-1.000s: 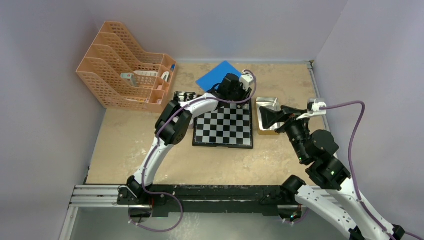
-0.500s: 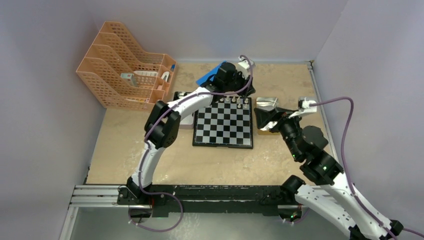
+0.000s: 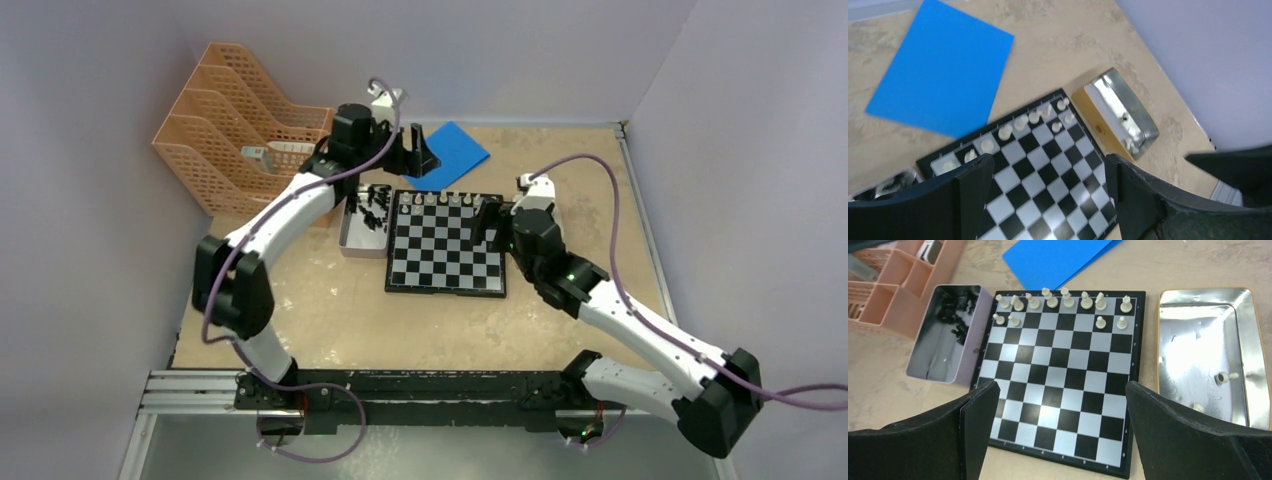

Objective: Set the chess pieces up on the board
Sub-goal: Place the chess piece on the chessboard, then adjust the chess piece on the chessboard.

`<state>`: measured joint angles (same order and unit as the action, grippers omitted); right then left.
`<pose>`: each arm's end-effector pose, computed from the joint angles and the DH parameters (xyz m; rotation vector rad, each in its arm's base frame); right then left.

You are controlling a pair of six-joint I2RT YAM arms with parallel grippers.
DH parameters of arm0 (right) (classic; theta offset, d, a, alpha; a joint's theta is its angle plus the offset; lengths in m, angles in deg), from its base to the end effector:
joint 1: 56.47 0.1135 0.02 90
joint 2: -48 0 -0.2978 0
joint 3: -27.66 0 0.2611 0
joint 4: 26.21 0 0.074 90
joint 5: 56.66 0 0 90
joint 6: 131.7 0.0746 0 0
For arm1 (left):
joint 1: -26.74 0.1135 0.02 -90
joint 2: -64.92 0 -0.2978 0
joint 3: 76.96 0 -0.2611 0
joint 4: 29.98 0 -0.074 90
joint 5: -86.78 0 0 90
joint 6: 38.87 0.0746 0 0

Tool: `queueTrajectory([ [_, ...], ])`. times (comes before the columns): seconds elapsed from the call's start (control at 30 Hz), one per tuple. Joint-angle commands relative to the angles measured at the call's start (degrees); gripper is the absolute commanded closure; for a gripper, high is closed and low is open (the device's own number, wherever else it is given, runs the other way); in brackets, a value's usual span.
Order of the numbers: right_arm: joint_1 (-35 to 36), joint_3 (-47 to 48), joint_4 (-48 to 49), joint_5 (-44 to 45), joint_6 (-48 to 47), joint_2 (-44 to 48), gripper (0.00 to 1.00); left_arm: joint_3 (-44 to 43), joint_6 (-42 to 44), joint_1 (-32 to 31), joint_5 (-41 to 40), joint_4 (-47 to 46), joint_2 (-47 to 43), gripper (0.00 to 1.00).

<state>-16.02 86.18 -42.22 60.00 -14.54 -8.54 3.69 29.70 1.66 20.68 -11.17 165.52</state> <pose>0.2144 0.1388 0.3369 0.1211 1.8050 0.4226 0.4123 -0.2263 0.3517 0.3567 1.9735 -0.9336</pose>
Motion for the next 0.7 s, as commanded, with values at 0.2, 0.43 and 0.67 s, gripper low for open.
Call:
queueTrajectory([
  [0.2,-10.0,8.3,15.4,-4.7,-4.0,-16.8,0.47,19.2,8.3,-0.8,-0.8,12.5,-27.6,0.16],
  [0.43,-14.7,13.4,20.3,-7.6,-4.6,-30.8,0.66,32.8,11.4,-0.8,-0.1,10.9,-38.3,0.15],
  [0.67,-15.3,20.3,18.1,-7.8,-4.6,-41.9,0.67,35.2,13.1,-0.8,0.7,13.7,-39.2,0.14],
])
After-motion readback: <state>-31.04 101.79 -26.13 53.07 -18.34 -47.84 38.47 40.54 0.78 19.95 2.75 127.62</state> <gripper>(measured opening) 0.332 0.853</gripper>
